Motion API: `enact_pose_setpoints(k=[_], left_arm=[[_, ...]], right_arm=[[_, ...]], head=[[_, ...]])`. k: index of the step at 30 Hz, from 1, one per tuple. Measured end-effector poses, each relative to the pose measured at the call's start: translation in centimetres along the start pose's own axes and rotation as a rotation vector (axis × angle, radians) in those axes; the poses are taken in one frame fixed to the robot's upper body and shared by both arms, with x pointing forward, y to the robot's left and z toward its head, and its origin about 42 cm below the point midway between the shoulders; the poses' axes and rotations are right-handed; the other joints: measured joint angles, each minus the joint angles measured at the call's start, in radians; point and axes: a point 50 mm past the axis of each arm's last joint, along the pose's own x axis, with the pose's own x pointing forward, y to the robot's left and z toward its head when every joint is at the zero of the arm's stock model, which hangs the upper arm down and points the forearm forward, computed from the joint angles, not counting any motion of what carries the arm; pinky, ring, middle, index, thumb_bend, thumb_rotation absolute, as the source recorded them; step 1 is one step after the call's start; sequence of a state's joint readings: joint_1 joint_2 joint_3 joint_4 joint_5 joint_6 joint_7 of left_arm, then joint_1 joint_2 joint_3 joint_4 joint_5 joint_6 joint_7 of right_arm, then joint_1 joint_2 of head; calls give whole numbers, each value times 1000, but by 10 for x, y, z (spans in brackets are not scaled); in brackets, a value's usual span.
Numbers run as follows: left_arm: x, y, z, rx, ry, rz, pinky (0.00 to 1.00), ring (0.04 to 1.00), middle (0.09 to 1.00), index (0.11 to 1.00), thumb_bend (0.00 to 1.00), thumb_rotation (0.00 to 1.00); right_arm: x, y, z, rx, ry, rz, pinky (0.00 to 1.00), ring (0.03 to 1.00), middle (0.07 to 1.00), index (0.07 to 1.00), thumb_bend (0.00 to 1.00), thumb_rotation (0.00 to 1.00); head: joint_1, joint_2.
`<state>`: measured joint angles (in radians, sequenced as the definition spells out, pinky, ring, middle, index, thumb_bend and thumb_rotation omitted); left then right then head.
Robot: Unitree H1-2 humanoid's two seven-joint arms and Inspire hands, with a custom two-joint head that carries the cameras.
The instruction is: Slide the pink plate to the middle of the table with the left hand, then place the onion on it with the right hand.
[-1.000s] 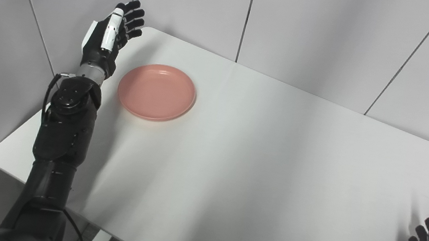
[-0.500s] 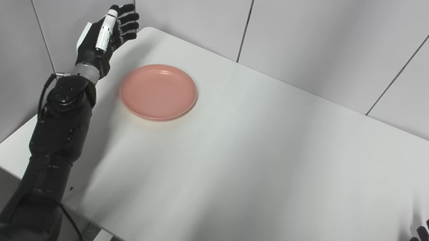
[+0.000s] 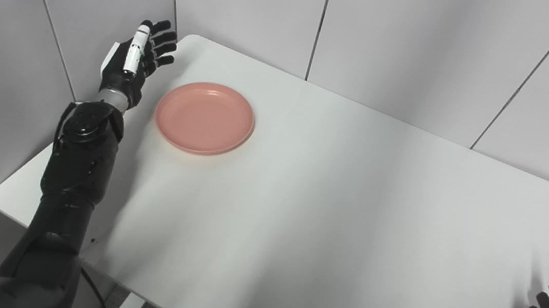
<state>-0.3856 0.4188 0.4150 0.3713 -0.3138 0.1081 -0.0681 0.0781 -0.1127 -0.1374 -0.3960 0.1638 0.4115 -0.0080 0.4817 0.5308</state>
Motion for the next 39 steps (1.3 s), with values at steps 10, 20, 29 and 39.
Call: enact_pose_setpoints(k=[10, 20, 29, 39], left_arm=[[5, 3, -15, -20, 40, 4, 823, 833, 820, 793, 302, 1000], [15, 4, -23, -26, 46, 9, 816, 827, 818, 783, 306, 1000], [23, 7, -38, -30, 89, 10, 826, 833, 822, 784, 296, 1000], [32, 10, -43, -20, 101, 8, 797, 801, 790, 761, 288, 1000]], right_arm=[[-1, 0, 1, 0, -4, 2, 1000, 1000, 1000, 994, 0, 1000], [-2, -1, 1, -2, -3, 2, 1000, 1000, 1000, 989, 0, 1000], [-3, -1, 3, 1, -8, 4, 1000, 1000, 1000, 997, 0, 1000], [-3, -3, 3, -8, -7, 3, 1000, 1000, 1000, 990, 1, 1000]], head=[[-3, 8], [-3, 14], [-5, 17], [-6, 18]])
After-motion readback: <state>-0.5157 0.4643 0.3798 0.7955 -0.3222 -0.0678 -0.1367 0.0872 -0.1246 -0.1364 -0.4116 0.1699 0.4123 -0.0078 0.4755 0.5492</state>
